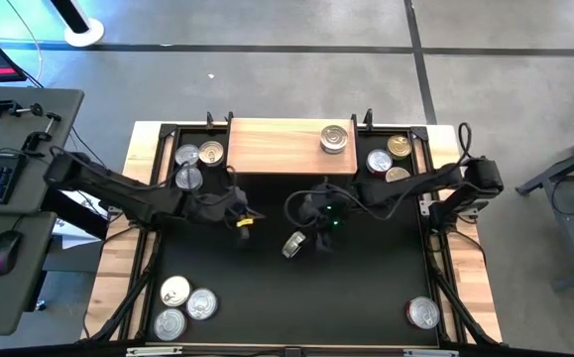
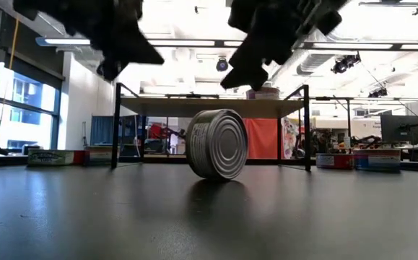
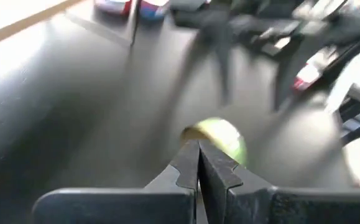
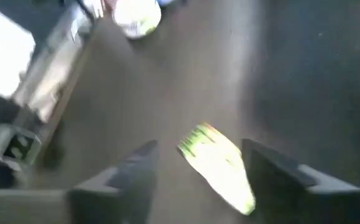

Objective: Stack canned seafood by type on shelf
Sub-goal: Put the bottom green tuna can on the shelf

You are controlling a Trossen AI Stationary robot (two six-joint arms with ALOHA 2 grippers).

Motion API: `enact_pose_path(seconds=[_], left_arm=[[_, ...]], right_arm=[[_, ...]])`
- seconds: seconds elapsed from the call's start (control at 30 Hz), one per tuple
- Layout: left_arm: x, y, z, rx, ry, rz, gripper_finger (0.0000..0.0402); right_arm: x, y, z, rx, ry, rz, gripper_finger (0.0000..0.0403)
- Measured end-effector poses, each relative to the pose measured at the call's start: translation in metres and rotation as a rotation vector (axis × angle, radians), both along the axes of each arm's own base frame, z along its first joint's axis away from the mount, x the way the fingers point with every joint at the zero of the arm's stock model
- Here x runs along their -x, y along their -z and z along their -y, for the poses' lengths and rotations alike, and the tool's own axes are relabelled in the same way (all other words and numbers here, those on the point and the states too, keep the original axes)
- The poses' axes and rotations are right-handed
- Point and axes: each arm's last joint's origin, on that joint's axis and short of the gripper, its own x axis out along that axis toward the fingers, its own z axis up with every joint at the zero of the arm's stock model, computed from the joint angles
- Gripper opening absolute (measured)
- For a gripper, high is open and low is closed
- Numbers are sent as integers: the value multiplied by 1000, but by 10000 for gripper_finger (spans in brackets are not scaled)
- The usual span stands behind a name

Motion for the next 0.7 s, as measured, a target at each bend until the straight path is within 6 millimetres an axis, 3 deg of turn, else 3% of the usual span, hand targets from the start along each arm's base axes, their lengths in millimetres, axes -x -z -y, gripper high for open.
enact_pose_path(seconds=[0.1, 0.2, 0.47, 0.7], left_arm=[[4, -8, 6, 5, -4, 54, 0], [6, -13, 12, 6, -15, 100, 0], [8, -23, 20, 34, -58, 196, 0], [12, -38, 26, 32, -19, 308, 0]], right_arm=[[-12, 2, -1, 119, -121, -72, 299], [-24, 7, -2, 199, -236, -129, 324], [-53, 27, -3, 272, -349, -148, 330], [-53, 43, -10, 311, -411, -189, 315]])
